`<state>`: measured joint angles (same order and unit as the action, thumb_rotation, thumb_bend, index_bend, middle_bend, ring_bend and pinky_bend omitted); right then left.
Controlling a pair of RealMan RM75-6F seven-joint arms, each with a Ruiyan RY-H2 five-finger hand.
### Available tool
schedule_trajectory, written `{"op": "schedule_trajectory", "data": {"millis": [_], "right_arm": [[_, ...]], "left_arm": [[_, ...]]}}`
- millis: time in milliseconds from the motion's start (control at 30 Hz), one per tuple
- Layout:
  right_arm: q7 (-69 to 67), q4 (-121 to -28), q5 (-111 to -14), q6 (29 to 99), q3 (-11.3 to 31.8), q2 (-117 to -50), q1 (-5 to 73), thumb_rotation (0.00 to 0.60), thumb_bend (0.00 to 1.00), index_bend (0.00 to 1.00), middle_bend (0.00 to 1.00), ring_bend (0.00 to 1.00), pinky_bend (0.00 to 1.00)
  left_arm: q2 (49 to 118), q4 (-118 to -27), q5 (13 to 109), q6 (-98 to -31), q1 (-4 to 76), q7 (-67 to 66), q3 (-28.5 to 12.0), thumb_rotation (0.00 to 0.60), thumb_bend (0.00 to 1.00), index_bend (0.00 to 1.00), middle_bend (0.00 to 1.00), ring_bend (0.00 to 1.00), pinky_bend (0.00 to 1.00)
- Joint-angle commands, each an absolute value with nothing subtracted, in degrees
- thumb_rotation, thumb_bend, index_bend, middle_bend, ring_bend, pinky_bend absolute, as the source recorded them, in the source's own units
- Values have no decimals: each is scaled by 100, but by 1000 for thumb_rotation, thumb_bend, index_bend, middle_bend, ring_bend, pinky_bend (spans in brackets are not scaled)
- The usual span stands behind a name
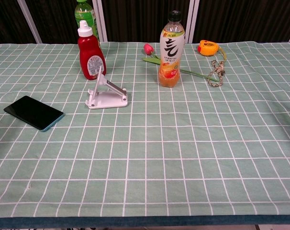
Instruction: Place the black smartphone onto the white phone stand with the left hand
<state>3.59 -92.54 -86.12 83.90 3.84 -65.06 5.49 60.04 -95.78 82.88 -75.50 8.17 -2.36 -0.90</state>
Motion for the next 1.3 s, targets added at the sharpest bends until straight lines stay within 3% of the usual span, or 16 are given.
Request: {"op": "schedule_trajectory", "data": {"millis": [33, 567, 967, 1300], "right_arm": [[342, -9239, -8607, 8370, 383, -6503, 559, 600, 261, 94, 0, 0, 186], [381, -9268, -8510, 8291, 405, -6503, 590, 600, 268, 94, 0, 0, 186], [348, -9258, -8482, 8290, 413, -6516, 589, 600, 278, 94, 0, 0, 186], [337, -9266, -8459, 8286, 418, -6518, 588, 600, 283, 94, 0, 0, 186]], "left_arm": [[5992, -9594, 8214, -7266, 1081, -510, -210, 600, 86, 1, 0, 0, 0], [6407, -8974, 7170, -5221, 2755, -1886, -771, 600, 89, 11, 51, 24, 59], [6762, -8201, 6868, -3976, 3660, -2381, -621, 600, 90, 27, 130, 74, 105], [7104, -7768, 6657, -3657, 4008, -2540, -447, 600, 95, 46, 182, 95, 129]]}}
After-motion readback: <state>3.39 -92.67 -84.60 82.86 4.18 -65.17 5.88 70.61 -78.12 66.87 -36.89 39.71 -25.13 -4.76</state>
